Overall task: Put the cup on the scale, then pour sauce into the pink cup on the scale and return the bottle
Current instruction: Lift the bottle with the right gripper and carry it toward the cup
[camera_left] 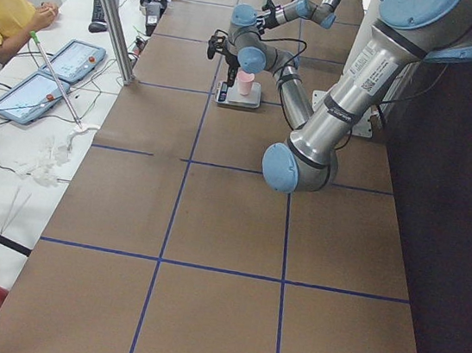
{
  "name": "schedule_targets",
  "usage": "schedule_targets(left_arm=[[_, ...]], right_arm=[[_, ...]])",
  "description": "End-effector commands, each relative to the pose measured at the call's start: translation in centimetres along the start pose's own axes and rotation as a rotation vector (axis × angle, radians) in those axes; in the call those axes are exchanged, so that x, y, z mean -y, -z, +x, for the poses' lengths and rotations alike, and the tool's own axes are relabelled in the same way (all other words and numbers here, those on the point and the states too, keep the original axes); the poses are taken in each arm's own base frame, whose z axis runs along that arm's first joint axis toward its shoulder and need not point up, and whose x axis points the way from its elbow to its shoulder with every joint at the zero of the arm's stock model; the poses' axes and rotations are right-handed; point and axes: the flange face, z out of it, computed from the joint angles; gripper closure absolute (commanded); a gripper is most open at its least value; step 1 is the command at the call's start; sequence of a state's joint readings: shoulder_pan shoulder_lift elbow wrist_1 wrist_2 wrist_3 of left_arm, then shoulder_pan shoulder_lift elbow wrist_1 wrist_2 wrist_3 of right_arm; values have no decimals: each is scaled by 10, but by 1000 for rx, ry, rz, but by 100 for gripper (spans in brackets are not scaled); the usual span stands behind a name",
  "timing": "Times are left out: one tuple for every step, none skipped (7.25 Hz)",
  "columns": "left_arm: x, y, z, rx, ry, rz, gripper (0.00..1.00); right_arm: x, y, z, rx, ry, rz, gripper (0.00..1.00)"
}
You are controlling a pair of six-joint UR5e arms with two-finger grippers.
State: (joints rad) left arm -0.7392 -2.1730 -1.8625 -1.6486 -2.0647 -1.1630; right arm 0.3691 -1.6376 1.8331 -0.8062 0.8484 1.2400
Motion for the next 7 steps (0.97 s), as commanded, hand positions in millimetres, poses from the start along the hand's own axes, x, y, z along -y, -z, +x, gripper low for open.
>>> schedule_targets(left_arm=[[-2,3,0,-3,0,2,44],[-2,3,0,-3,0,2,44],[-3,1,-4,2,2,-2,45],[-3,1,-3,0,1,-3,45],[-4,1,-3,-1,1,-4,45],[-4,2,-3,-2,3,-4,44],[-6,7,-1,-12,-1,-1,45]], right_arm=[[0,-3,-3,0,-2,-1,0],[-7,-10,2,-14,5,-5,12],[-9,-11,4,-10,2,-5,81],[-6,-9,5,21,-14,5,100],[9,3,-7,51,0,18,100],[31,12,-15,43,51,32,100],[62,21,-40,40,121,51,100]])
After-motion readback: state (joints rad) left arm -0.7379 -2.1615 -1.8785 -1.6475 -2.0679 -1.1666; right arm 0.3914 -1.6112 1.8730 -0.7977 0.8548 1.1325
